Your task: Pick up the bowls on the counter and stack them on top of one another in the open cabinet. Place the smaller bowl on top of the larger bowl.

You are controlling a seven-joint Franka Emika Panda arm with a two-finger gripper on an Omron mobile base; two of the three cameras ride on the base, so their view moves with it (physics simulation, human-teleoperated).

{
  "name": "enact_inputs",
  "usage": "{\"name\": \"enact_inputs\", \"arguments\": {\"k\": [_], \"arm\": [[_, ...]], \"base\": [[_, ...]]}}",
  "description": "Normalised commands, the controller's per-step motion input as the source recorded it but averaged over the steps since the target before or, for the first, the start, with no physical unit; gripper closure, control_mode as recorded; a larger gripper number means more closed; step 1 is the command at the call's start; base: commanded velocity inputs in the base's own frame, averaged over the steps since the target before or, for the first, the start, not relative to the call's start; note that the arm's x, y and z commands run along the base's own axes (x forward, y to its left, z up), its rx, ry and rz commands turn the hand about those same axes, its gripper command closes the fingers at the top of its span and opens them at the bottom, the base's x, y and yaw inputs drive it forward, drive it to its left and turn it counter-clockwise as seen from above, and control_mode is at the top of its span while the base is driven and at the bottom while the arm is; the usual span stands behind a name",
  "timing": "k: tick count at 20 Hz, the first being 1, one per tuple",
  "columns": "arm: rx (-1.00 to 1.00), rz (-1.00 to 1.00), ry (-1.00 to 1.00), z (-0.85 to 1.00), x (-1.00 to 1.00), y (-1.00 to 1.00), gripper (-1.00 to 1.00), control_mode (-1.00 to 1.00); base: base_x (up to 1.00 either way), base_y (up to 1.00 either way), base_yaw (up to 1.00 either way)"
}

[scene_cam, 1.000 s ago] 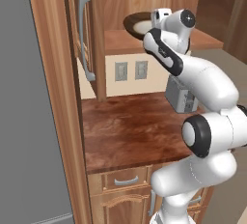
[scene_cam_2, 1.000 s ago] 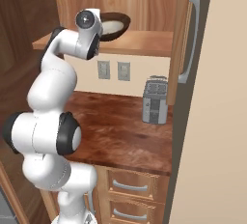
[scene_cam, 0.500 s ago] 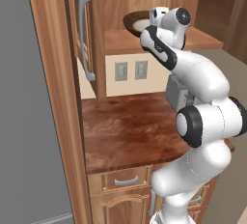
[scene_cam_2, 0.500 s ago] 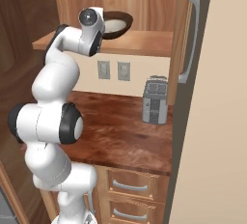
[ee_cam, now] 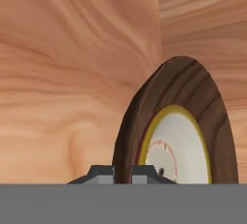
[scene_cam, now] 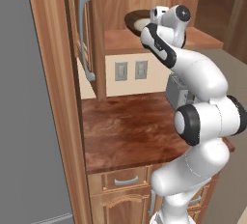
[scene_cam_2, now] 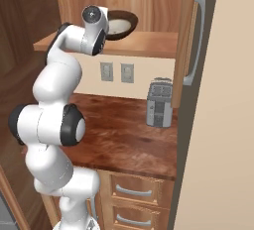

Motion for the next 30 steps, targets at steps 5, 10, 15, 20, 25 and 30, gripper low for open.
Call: {"name": "enact_inputs", "arguments": {"k": [5, 10, 15, 20, 25, 30], "arm": [[0.01, -0.01, 0.0, -0.01, 0.31, -0.03, 1.0, -1.0], [0.01, -0.01, 0.0, 0.0, 0.34, -0.02, 1.0, -1.0], [0.02, -0.01, 0.0, 0.0, 0.39, -0.02, 1.0, -1.0], [0.01, 0.0, 0.0, 0.0, 0.32, 0.0, 1.0, -1.0], [0.01, 0.0, 0.0, 0.0, 0.32, 0.0, 1.0, -1.0], [0.01, 0.0, 0.0, 0.0, 0.32, 0.0, 1.0, -1.0]], "base": [[0.0, 0.0, 0.0], [0.0, 0.0, 0.0], [0.0, 0.0, 0.0], [0.0, 0.0, 0.0], [0.0, 0.0, 0.0], [0.0, 0.0, 0.0]]}}
